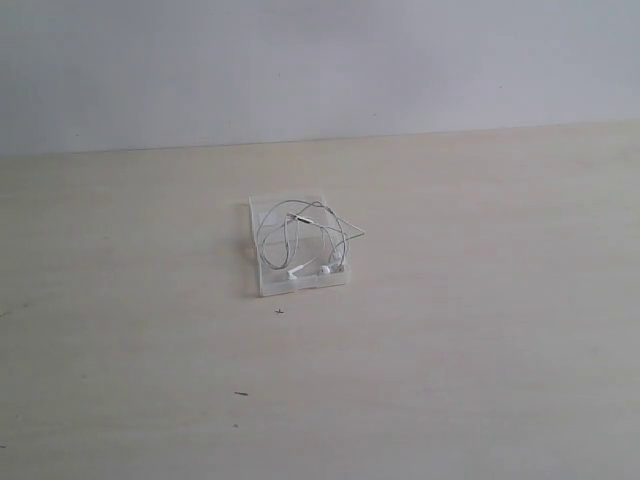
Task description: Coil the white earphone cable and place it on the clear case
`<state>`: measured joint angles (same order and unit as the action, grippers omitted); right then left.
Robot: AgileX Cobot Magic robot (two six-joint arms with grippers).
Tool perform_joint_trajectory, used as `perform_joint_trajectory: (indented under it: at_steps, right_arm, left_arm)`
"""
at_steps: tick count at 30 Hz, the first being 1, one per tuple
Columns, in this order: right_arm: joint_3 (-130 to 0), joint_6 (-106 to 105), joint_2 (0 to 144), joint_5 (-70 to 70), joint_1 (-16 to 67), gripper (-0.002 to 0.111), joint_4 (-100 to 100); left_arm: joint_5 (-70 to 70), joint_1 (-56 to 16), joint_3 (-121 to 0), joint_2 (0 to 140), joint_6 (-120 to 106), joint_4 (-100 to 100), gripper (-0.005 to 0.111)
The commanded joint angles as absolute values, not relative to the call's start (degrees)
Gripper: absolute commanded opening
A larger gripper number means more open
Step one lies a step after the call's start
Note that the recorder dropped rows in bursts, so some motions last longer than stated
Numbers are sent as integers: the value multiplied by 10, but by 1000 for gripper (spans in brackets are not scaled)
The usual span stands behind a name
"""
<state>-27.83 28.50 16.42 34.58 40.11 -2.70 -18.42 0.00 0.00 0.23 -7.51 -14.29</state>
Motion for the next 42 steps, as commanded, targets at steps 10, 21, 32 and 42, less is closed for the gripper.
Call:
perform_joint_trajectory:
  at_steps: [10,21,32,42]
  right_arm:
    - [-278,215,111,346,381,0,-49]
    - [-76,224,86,-40,149,0,0]
    - [-2,237,0,14,40,0,15]
    - [-2,161,0,189,31,0,11]
  left_arm:
    - [-186,1,0,0,-69,-141,0]
    - [-186,1,0,0,-69,-141,0]
    - [-186,1,0,0,-69,-141,0]
    - [-186,1,0,0,-69,-141,0]
